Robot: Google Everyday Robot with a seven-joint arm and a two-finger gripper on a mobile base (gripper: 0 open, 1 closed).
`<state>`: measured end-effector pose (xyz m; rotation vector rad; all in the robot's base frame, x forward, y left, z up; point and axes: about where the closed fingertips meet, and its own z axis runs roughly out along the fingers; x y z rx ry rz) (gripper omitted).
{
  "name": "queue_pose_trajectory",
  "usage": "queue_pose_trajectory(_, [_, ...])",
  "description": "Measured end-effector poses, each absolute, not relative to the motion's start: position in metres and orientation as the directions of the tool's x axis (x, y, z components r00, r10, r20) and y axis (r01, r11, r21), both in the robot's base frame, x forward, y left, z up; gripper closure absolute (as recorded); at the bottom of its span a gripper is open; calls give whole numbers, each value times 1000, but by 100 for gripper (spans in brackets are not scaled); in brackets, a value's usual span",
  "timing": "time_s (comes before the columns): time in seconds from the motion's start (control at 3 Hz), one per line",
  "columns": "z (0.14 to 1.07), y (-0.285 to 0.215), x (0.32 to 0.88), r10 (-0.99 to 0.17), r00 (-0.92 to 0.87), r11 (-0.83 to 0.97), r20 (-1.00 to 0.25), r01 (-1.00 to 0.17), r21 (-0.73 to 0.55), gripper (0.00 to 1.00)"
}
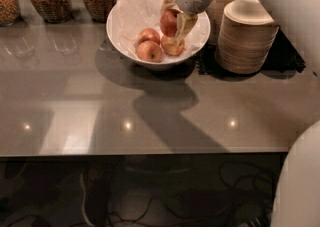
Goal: Pick apple from white bowl
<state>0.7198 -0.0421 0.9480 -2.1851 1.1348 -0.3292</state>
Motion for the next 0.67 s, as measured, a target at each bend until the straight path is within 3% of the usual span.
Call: queue_pose_trajectory(0.67, [993,-83,667,-820,534,-274,-208,-684,-676,100])
